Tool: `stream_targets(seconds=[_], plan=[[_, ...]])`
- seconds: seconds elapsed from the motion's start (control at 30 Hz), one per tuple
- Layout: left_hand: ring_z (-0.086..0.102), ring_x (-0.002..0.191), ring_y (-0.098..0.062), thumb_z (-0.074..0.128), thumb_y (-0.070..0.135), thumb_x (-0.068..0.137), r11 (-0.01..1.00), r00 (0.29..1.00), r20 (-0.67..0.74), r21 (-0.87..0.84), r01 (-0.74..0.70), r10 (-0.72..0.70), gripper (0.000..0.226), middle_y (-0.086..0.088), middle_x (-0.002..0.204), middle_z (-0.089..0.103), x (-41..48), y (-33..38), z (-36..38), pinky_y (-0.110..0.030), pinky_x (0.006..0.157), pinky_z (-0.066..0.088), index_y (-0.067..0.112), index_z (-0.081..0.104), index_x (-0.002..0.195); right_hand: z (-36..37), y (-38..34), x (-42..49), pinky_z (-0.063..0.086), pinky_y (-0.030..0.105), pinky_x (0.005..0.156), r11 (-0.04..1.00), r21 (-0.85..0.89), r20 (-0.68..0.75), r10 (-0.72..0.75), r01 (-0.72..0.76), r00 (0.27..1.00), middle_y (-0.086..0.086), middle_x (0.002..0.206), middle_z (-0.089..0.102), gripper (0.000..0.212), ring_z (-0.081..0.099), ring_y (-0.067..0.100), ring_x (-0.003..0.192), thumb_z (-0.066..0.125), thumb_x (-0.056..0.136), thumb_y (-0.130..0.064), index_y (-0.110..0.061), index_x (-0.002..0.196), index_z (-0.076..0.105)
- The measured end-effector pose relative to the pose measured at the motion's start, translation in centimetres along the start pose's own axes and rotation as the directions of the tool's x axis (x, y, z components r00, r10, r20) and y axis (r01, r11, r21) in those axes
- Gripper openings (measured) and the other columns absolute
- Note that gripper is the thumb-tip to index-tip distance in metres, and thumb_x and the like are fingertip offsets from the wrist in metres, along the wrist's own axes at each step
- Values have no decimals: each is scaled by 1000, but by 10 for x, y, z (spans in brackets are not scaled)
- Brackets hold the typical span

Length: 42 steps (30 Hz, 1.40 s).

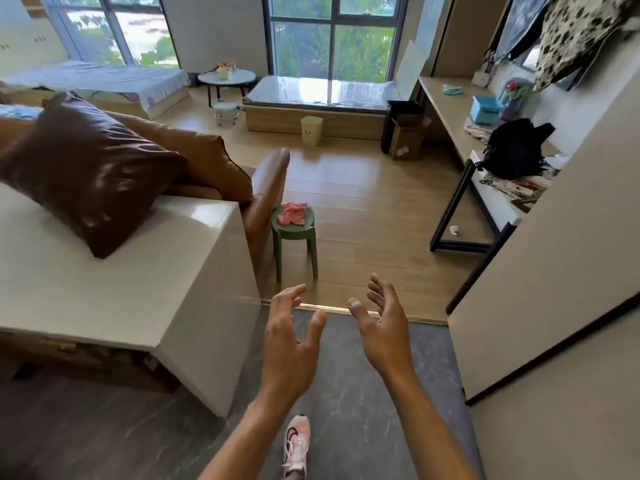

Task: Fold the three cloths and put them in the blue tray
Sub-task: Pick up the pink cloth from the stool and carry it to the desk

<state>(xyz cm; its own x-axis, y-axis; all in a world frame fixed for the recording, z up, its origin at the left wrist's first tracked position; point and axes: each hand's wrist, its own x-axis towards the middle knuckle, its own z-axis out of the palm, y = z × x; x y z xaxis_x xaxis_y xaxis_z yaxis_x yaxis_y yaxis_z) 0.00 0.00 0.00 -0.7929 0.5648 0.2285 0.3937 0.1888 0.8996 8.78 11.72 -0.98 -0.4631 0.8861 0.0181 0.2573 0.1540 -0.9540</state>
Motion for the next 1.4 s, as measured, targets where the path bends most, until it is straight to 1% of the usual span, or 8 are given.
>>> stream_targets(seconds=[0.17,0.4,0.53,0.73,1.0,1.13,1.27,1.4], plan=[[54,117,-9,65,27,91,997,995,62,-17,76,-74,42,4,131,53,88,-37,20,-34,97,51,24,52,132,37,2,78,43,27,99,998,-19,1,52,-52,999,-7,145,51,60,49,5,129,67,92,-32,-30,147,42],[53,118,-5,64,30,91,996,990,108,-18,88,-86,43,11,129,52,218,-59,46,-34,97,51,25,52,132,87,-11,193,44,26,97,996,-31,-27,79,-79,997,-8,143,51,58,49,6,128,67,93,-31,-29,145,44],[53,116,-2,64,30,91,995,987,130,-25,100,-96,40,13,127,52,274,-69,62,-28,94,50,26,54,130,105,-10,250,43,23,94,996,-28,-41,88,-89,995,-10,142,51,57,51,5,126,68,92,-29,-28,144,45],[54,114,0,65,26,91,992,984,127,-10,128,-125,37,10,124,54,363,-97,105,-21,91,47,25,56,127,135,5,352,46,28,102,994,-14,-13,112,-112,994,-11,141,53,56,53,5,125,69,91,-26,-24,143,48],[56,114,-10,65,29,91,986,982,106,77,148,-156,33,6,121,56,515,-128,181,-38,96,50,21,61,122,158,19,534,48,33,101,992,-93,73,89,-82,993,-10,127,55,52,56,9,119,70,89,-27,-21,138,53],[53,117,-10,65,30,91,981,982,78,109,163,-172,31,5,124,53,582,-135,207,-30,98,47,22,60,121,173,18,613,44,24,94,984,-174,175,58,-27,983,-3,131,57,49,55,8,113,71,89,-27,-19,135,57],[49,121,-9,63,34,91,967,970,113,164,197,-216,33,3,128,52,633,-160,230,-22,99,40,20,61,121,195,26,676,44,24,94,975,-221,249,88,-31,964,-1,133,57,48,56,12,117,70,89,-29,-18,134,58],[49,119,-14,64,35,90,936,946,143,248,250,-290,33,0,123,53,686,-209,257,-27,100,41,17,62,118,218,43,732,45,26,95,962,-264,262,135,-64,956,2,133,57,47,57,15,118,70,88,-28,-16,132,59]])
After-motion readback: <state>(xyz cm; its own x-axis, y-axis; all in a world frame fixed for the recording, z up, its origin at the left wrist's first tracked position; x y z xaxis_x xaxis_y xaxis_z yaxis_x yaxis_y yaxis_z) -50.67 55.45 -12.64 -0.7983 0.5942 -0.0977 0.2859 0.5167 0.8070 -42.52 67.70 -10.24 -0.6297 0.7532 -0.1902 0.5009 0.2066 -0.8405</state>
